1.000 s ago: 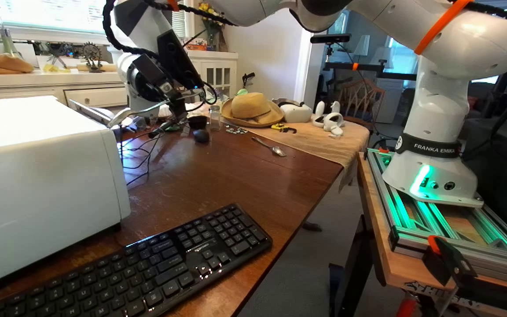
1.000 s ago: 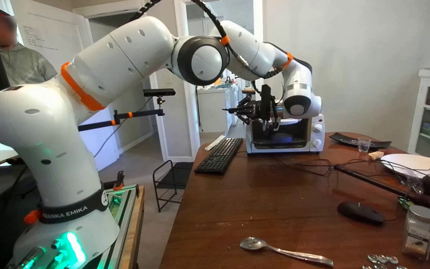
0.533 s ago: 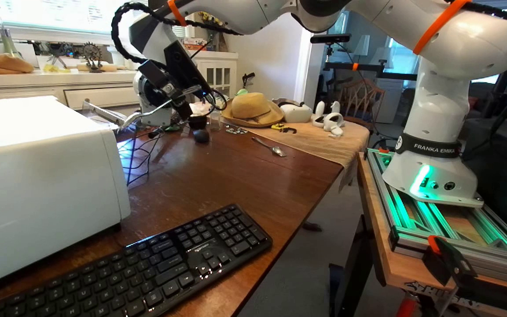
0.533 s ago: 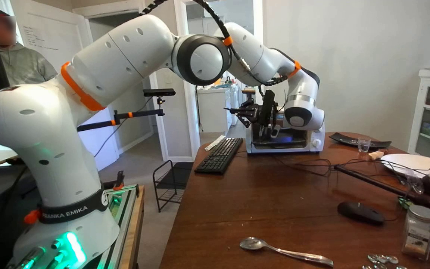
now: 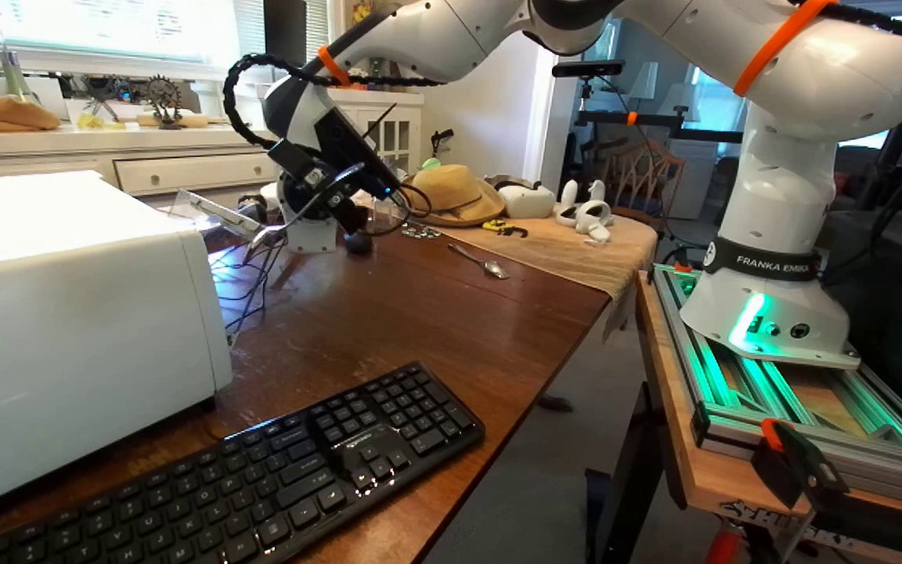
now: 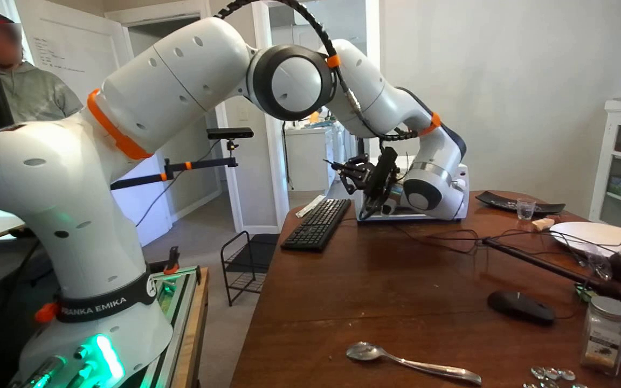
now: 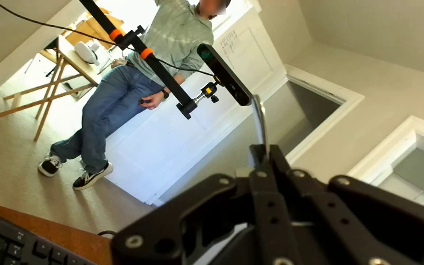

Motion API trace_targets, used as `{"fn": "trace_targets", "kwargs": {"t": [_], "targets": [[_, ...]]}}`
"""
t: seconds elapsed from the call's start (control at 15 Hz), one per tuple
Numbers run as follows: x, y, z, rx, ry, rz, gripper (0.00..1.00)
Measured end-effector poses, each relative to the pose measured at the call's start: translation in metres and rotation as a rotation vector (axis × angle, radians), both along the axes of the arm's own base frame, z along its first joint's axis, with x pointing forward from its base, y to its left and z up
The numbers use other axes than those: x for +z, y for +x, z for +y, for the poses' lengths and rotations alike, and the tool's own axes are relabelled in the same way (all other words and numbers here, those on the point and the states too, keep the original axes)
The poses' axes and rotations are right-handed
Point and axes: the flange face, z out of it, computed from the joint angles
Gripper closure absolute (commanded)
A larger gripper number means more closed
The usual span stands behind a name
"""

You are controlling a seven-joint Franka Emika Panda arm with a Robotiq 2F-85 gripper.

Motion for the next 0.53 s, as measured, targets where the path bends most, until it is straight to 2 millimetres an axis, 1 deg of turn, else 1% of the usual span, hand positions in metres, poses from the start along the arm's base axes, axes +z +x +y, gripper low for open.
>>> {"fn": "trace_targets", "kwargs": {"t": [0.27, 0.53], "targets": [[-0.021, -0.023, -0.014, -0.104, 0.03, 0.045, 0.99], [-0.026, -0.051, -0.031, -0.218, 0.052, 0.069, 0.99]]}}
